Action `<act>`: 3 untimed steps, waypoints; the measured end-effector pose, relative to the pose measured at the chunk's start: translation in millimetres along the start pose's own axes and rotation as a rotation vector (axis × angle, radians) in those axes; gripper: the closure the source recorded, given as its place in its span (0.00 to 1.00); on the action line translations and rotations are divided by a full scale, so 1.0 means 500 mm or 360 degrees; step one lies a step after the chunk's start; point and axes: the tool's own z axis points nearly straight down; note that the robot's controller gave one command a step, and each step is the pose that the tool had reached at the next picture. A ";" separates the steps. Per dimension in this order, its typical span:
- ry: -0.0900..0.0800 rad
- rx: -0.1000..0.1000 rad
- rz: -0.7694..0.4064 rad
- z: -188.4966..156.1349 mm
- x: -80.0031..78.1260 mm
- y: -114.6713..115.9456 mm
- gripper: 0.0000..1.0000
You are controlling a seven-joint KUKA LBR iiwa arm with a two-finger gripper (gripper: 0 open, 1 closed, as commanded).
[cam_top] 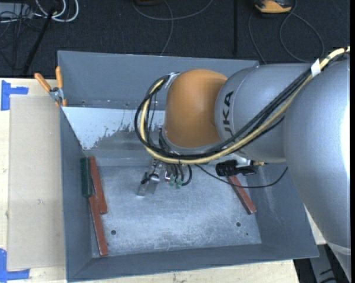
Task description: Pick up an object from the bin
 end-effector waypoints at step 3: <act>0.0010 0.0012 -0.0074 0.180 -0.051 -0.190 0.00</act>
Offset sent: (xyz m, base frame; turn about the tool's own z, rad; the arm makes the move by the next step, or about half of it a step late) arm 0.0197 0.0285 -0.0137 -0.0078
